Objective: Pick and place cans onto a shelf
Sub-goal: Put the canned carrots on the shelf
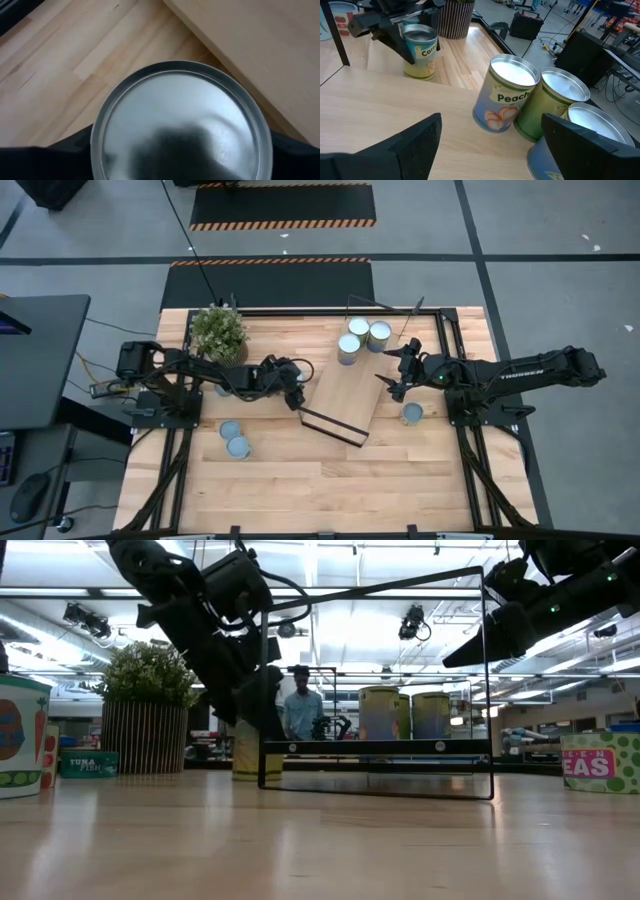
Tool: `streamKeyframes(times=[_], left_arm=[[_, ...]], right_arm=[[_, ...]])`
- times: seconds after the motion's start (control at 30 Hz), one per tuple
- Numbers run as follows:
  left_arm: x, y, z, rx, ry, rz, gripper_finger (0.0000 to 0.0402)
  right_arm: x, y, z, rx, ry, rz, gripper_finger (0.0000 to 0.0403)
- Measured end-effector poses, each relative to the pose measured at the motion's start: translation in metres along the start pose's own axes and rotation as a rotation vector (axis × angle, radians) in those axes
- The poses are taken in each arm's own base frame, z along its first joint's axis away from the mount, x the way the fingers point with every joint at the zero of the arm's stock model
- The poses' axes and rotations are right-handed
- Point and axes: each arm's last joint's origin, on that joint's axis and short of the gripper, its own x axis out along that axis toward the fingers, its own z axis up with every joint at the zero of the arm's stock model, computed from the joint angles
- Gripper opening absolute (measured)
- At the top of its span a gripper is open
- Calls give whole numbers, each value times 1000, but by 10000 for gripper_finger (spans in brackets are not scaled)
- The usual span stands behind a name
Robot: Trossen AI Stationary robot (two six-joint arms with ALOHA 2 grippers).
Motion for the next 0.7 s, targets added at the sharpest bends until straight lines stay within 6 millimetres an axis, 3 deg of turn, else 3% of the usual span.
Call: streamKeyframes(times=[0.3, 0.7], left_arm=[[-15, 7, 19, 6, -18, -5, 321], [-34, 1, 66, 87, -37, -40, 318]], right_arm=[[0, 0, -1, -3, 6, 1, 350], [0, 0, -1, 0, 11, 1, 350]])
